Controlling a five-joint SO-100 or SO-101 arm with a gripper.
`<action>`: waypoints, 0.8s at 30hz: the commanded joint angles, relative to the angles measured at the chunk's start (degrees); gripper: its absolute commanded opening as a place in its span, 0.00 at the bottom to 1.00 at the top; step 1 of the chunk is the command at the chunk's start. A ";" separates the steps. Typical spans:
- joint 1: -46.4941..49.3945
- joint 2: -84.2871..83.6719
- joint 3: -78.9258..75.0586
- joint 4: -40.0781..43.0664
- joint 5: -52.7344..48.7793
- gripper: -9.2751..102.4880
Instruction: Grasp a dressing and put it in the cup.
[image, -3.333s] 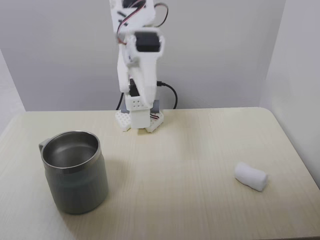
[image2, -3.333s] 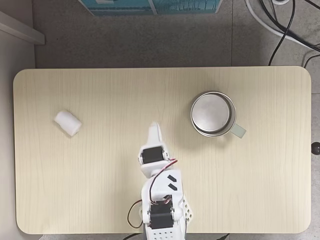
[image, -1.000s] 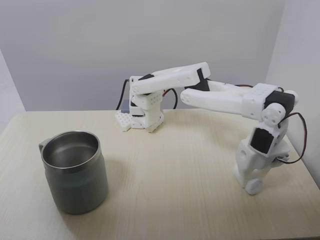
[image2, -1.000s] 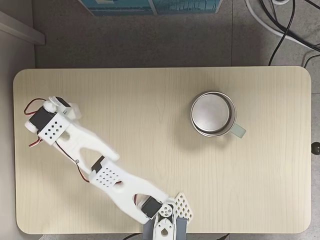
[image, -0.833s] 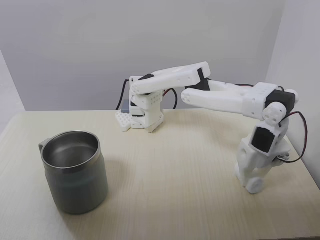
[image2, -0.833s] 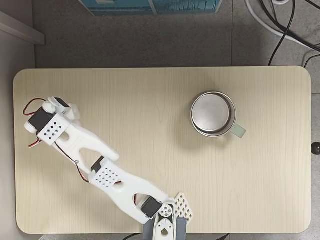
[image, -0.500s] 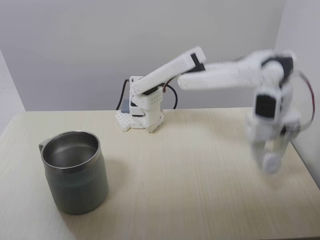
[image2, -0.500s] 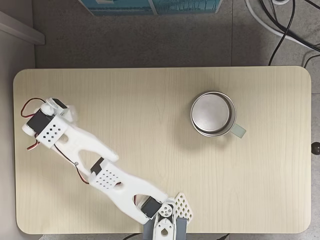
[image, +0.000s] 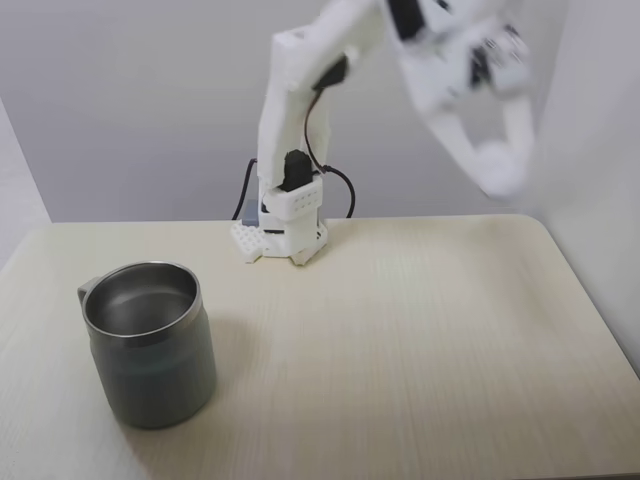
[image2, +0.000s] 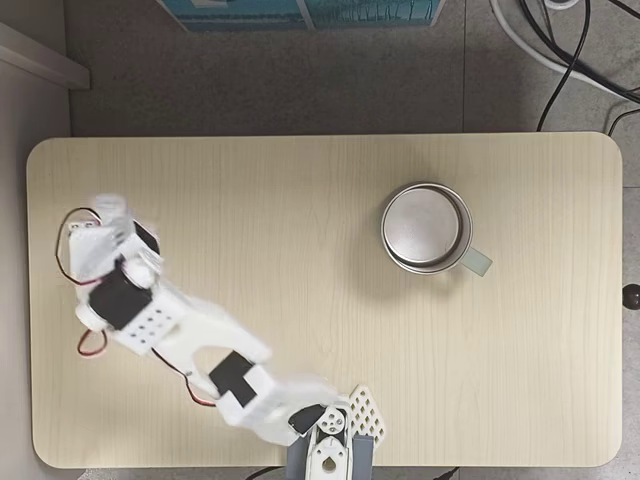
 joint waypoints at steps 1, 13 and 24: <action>6.86 -6.50 -1.32 2.20 3.52 0.08; 38.14 -13.18 -2.37 1.93 15.56 0.08; 57.66 -13.97 -12.83 1.49 19.51 0.08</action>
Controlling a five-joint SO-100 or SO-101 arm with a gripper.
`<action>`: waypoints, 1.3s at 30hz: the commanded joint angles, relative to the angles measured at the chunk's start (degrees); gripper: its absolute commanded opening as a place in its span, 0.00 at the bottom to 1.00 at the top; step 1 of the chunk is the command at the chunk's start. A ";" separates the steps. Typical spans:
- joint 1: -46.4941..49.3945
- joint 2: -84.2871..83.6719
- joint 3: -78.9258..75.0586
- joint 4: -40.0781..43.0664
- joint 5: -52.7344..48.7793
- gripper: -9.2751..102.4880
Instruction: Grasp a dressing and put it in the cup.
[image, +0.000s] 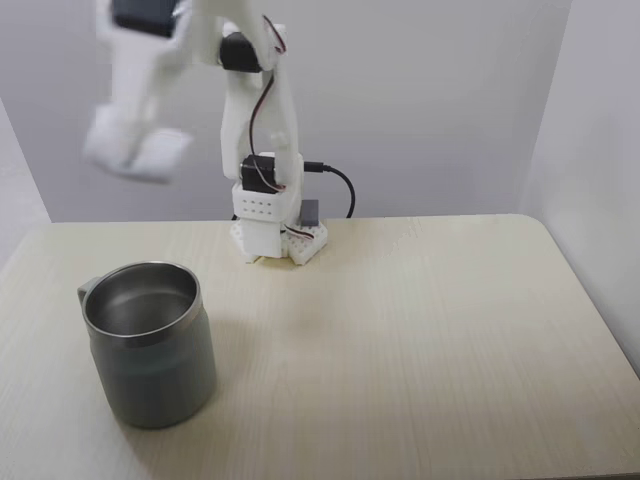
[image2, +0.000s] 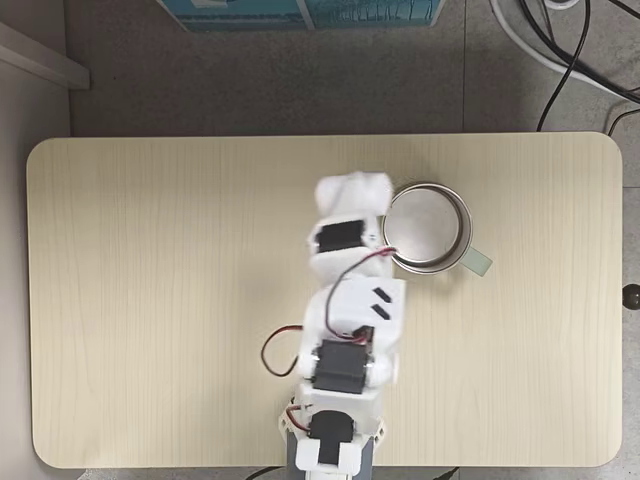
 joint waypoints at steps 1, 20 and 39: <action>3.34 -2.64 -5.89 1.05 -0.35 0.08; 10.72 -18.72 -55.81 -25.93 -6.42 0.08; 7.91 -22.41 -60.29 -27.25 -6.24 0.28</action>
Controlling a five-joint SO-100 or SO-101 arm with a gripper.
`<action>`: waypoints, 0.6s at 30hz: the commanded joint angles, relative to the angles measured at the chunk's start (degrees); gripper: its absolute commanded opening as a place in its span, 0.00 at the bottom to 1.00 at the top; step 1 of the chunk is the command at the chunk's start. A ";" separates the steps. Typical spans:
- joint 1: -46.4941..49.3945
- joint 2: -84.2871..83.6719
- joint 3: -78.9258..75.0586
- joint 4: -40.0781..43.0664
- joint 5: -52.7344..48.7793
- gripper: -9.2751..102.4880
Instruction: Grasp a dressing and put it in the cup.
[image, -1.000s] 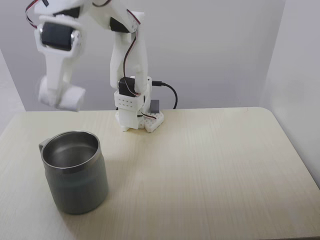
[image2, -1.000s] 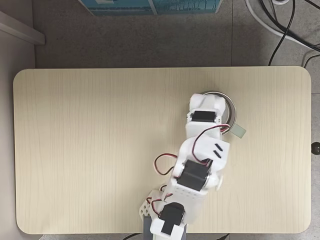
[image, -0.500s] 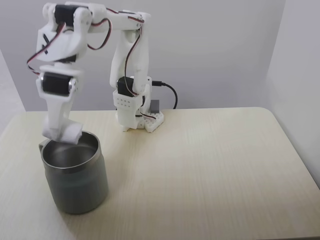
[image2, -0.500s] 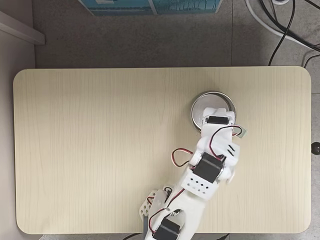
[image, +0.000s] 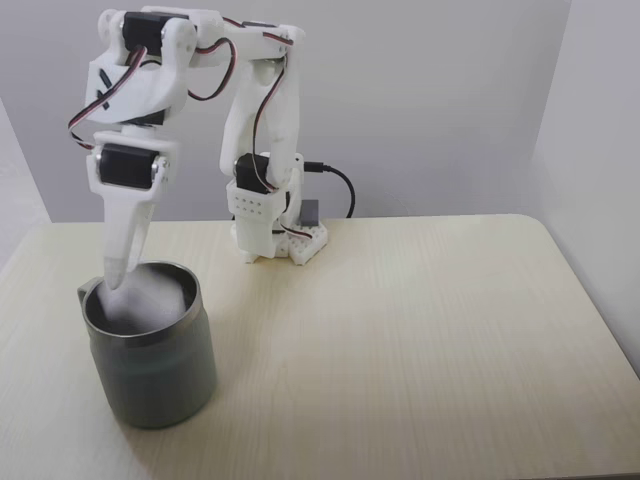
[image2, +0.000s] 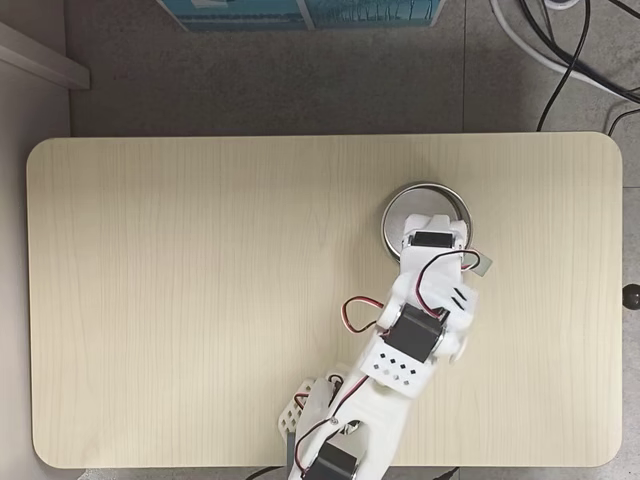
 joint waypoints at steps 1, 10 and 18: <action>-0.62 -2.20 -0.35 -0.53 -0.18 0.28; -1.41 -4.48 -2.20 -0.97 -0.09 0.28; -1.76 -4.57 -2.46 -1.23 0.44 0.28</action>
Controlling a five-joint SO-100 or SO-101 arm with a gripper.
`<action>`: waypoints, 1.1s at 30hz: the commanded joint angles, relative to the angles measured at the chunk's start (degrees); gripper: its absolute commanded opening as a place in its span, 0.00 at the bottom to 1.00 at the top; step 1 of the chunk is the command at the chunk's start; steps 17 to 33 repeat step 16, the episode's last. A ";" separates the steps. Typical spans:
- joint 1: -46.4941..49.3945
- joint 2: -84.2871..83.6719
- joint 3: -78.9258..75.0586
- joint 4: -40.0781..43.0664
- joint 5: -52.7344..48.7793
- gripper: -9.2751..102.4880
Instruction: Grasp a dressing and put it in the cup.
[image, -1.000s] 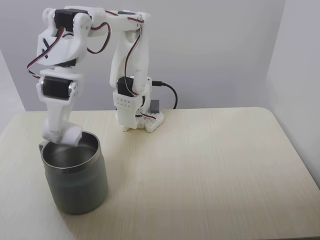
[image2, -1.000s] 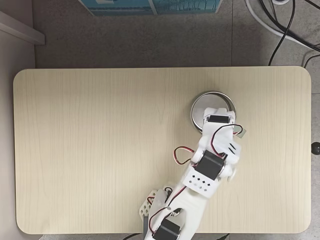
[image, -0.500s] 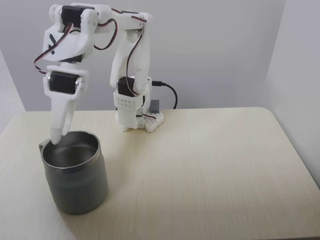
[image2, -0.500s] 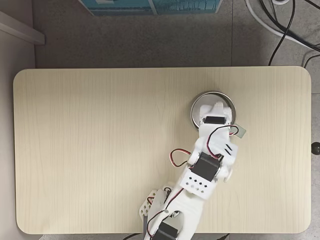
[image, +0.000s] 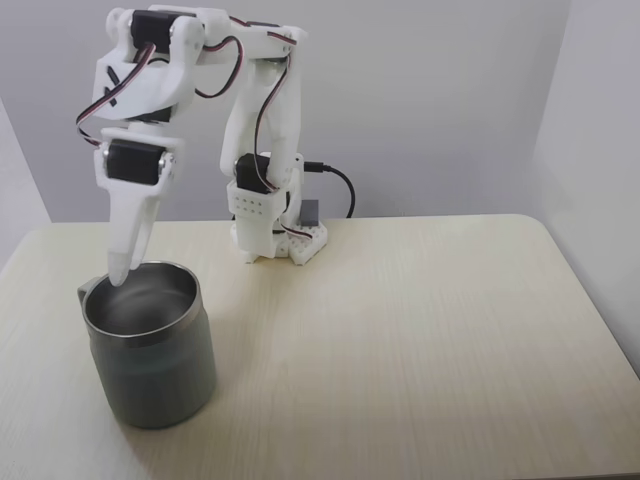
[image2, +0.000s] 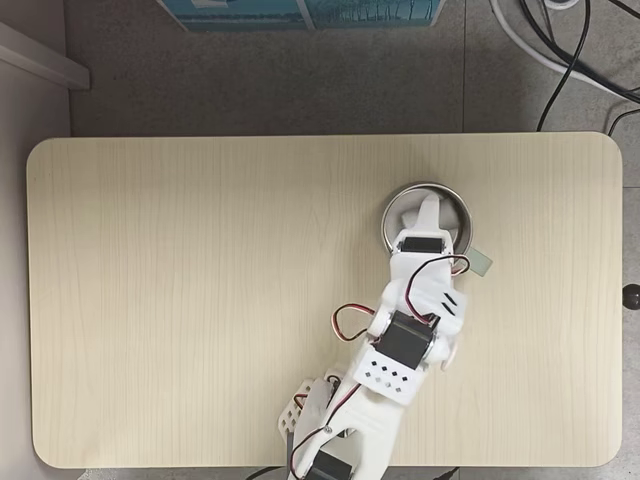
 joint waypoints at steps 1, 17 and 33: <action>-1.14 -1.76 0.00 -0.44 0.44 0.28; 1.23 7.03 2.02 -3.78 -0.53 0.28; 1.23 7.03 2.02 -3.78 -0.53 0.28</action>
